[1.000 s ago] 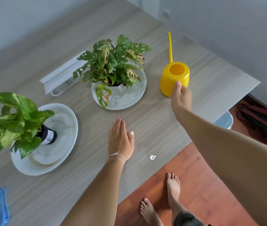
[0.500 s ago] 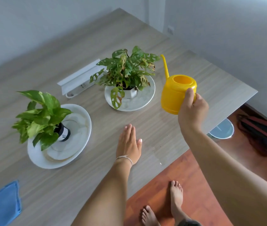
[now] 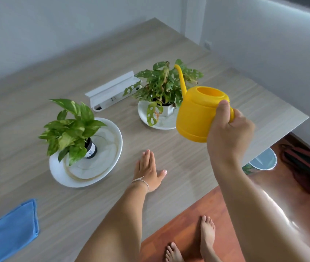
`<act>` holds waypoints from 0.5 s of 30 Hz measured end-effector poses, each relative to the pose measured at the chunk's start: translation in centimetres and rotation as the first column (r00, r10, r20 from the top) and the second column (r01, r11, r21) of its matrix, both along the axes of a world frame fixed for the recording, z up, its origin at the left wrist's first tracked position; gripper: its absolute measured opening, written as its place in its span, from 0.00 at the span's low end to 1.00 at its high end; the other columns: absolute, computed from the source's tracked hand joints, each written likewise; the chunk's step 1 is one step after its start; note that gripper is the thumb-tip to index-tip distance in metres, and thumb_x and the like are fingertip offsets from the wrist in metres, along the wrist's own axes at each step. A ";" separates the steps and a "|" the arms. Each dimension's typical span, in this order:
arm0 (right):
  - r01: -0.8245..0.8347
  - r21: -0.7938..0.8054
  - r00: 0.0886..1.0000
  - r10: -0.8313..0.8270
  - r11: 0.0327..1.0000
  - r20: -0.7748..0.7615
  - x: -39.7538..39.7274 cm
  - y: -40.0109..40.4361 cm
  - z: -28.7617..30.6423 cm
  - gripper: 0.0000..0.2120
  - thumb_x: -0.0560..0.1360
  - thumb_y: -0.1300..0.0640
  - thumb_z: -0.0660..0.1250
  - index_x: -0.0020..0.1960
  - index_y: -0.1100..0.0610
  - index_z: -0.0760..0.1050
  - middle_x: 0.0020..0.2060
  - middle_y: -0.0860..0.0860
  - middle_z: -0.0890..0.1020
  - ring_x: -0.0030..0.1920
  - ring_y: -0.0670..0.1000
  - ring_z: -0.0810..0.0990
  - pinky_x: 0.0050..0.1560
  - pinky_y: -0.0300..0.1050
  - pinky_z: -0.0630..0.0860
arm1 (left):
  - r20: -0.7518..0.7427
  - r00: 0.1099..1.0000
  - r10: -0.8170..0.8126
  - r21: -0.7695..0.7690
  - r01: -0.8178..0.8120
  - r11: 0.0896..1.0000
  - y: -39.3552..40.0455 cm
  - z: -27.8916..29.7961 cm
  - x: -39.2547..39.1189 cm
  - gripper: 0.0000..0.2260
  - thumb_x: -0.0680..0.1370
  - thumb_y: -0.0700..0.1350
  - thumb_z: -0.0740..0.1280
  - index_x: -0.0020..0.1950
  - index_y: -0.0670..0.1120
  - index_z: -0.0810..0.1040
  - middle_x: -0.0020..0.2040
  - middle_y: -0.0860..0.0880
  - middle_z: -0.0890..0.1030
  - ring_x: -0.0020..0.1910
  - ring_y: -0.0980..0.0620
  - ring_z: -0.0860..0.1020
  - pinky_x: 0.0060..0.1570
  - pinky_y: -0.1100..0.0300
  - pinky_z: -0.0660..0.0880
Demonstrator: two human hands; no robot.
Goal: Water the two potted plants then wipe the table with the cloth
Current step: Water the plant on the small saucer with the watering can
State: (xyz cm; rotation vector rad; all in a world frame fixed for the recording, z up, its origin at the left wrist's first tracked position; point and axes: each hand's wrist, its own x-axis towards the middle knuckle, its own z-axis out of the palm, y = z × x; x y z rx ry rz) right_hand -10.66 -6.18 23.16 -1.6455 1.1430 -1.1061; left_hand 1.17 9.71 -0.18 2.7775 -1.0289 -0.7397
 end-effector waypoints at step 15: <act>-0.071 -0.024 0.985 0.066 0.997 -0.159 0.7 1.1 3.0 0.24 0.80 0.49 0.61 0.31 0.53 0.55 0.22 0.47 0.55 0.23 0.48 0.57 0.24 0.44 0.52 | 0.283 0.958 0.056 -0.241 0.015 0.970 0.6 -1.0 -2.2 0.36 0.78 0.62 0.56 0.78 0.39 0.59 0.80 0.41 0.58 0.79 0.41 0.57 0.75 0.41 0.58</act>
